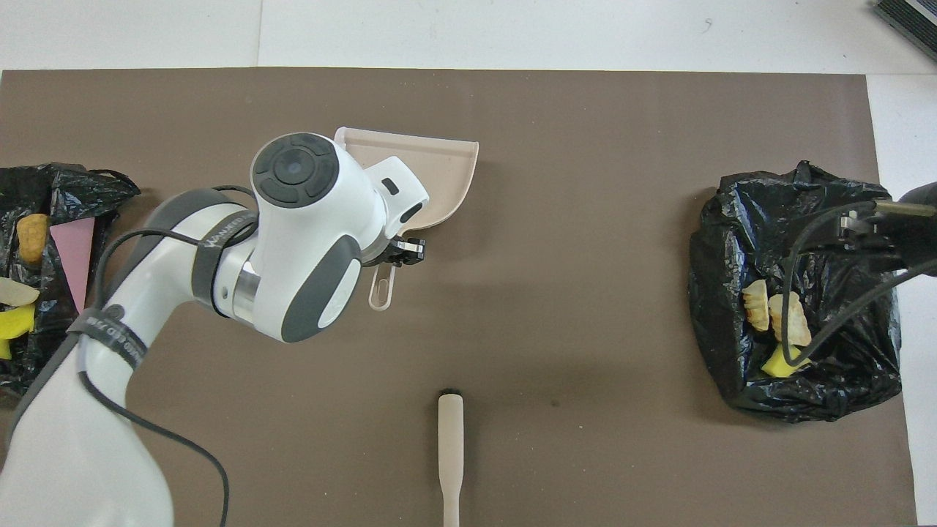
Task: Sweep and dump trash in bin
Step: 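Bring the empty dustpan back and set it on the table with the left gripper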
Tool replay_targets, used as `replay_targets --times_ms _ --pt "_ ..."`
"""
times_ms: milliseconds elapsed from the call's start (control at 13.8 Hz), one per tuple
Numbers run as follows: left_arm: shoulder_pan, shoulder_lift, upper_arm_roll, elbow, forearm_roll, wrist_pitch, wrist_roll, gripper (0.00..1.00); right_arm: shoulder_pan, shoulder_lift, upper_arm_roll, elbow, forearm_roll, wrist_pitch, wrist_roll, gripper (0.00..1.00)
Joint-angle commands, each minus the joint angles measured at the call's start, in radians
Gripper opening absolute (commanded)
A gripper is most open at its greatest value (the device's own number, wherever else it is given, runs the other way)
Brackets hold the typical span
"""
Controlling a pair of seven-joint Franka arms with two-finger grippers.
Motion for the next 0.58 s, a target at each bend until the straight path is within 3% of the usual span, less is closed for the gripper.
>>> replay_targets --times_ms 0,72,506 --pt "-0.025 -0.005 0.020 -0.011 -0.015 0.036 -0.040 0.95 -0.001 -0.017 -0.006 -0.020 0.005 0.010 -0.026 1.00" --pt "-0.022 -0.017 0.022 -0.011 -0.017 0.022 -0.040 1.00 -0.001 -0.017 -0.006 -0.020 0.005 0.010 -0.026 1.00" --pt "0.126 -0.085 0.031 0.021 0.000 -0.013 -0.015 1.00 -0.001 -0.017 -0.006 -0.020 0.005 0.010 -0.026 1.00"
